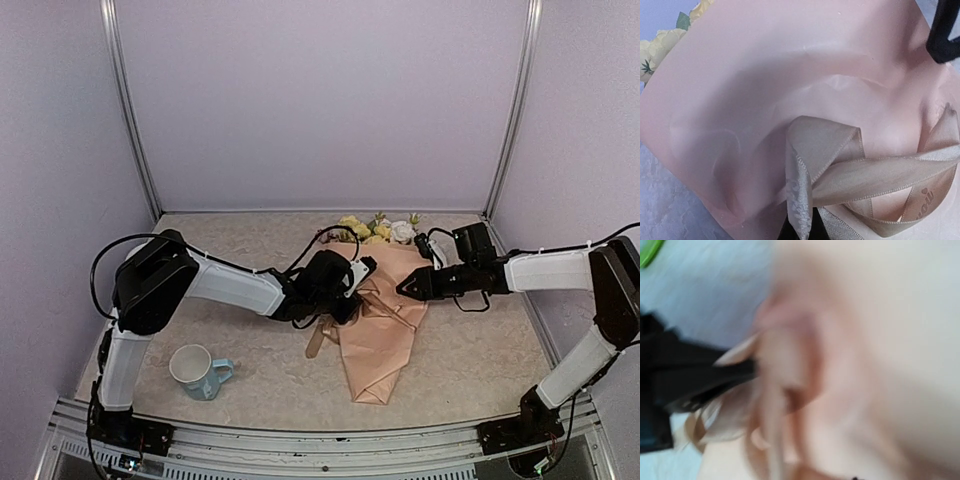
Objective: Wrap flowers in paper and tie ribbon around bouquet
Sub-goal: Cross the ribbon over the folded bouquet.
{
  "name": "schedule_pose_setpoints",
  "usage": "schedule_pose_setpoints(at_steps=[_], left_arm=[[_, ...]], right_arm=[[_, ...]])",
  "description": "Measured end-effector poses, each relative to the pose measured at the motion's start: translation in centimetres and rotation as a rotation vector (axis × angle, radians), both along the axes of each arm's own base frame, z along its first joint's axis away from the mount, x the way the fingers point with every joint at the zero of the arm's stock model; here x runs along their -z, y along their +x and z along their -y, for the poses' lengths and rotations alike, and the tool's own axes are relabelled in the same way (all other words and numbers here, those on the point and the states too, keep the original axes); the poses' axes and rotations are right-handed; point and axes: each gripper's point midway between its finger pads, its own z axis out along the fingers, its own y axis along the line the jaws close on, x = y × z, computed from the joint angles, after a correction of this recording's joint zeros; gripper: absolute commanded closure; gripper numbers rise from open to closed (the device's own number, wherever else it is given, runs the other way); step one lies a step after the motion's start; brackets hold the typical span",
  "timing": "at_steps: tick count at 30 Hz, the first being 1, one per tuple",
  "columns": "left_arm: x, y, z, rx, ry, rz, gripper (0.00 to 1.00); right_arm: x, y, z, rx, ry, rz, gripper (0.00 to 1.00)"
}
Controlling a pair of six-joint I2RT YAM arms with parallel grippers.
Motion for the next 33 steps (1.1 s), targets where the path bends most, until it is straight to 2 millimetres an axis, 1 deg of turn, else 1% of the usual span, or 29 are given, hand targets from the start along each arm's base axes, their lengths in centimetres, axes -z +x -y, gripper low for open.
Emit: schedule_pose_setpoints(at_steps=[3,5,6,8,9,11,12,13,16,18,19,20,21,22,24,27,29,30,31,32,33], left_arm=[[-0.5,1.0,-0.4,-0.036,0.014,0.004,1.00],[-1.1,2.0,-0.8,-0.061,0.011,0.017,1.00],[-1.1,2.2,-1.0,-0.068,0.012,0.019,1.00],[-0.6,2.3,-1.5,-0.074,0.021,0.012,1.00],[-0.2,2.2,-1.7,-0.074,0.029,0.007,1.00],[0.6,1.5,-1.9,-0.066,0.046,-0.002,1.00],[0.8,1.3,-1.9,-0.061,0.052,-0.004,1.00],[1.0,1.0,-1.8,-0.053,0.058,-0.005,1.00],[0.9,0.5,-1.3,-0.039,0.061,0.005,1.00],[0.7,0.5,-1.2,-0.035,0.063,0.009,1.00],[0.7,0.5,-1.2,-0.036,0.063,0.010,1.00],[0.8,0.5,-1.2,-0.038,0.064,0.009,1.00],[0.8,0.6,-1.3,-0.039,0.065,0.008,1.00],[0.8,0.7,-1.4,-0.042,0.065,0.008,1.00],[0.9,0.7,-1.5,-0.043,0.066,0.007,1.00],[1.1,0.7,-1.7,-0.044,0.069,0.003,1.00],[1.0,0.7,-1.7,-0.043,0.068,0.003,1.00],[1.0,0.7,-1.6,-0.043,0.068,0.003,1.00],[1.0,0.7,-1.6,-0.042,0.068,0.003,1.00],[1.0,0.7,-1.6,-0.042,0.068,0.003,1.00],[1.0,0.7,-1.6,-0.042,0.066,0.004,1.00]], right_arm=[[-0.7,2.2,2.3,0.077,-0.012,0.005,0.54],[-0.7,3.2,4.2,0.129,-0.019,-0.002,0.53],[-0.6,3.6,5.5,0.163,-0.024,-0.014,0.53],[-0.3,4.3,8.1,0.233,-0.033,-0.037,0.56],[-0.3,4.5,9.1,0.261,-0.035,-0.042,0.59],[-0.8,4.8,10.5,0.301,-0.035,-0.038,0.62],[-1.1,4.9,10.5,0.300,-0.032,-0.029,0.62],[-1.4,4.8,10.2,0.286,-0.027,-0.019,0.62],[-1.9,4.3,8.4,0.222,-0.024,-0.008,0.59],[-2.5,4.3,7.8,0.204,-0.027,0.001,0.56],[-2.8,4.5,7.9,0.207,-0.028,0.009,0.54],[-3.0,4.8,8.6,0.226,-0.028,0.012,0.54],[-3.1,5.1,9.5,0.252,-0.028,0.011,0.54],[-3.3,5.4,10.9,0.290,-0.025,0.004,0.54],[-3.4,6.2,15.1,0.404,-0.016,-0.010,0.54],[-3.5,6.9,22.1,0.592,0.019,-0.032,0.57],[-3.6,6.9,24.9,0.673,0.033,-0.032,0.61],[-3.8,6.7,25.2,0.693,0.041,-0.033,0.62],[-4.0,6.6,24.8,0.686,0.038,-0.023,0.63],[-4.4,6.6,23.8,0.666,0.030,-0.009,0.63],[-4.9,6.7,22.2,0.626,0.012,0.017,0.63]])
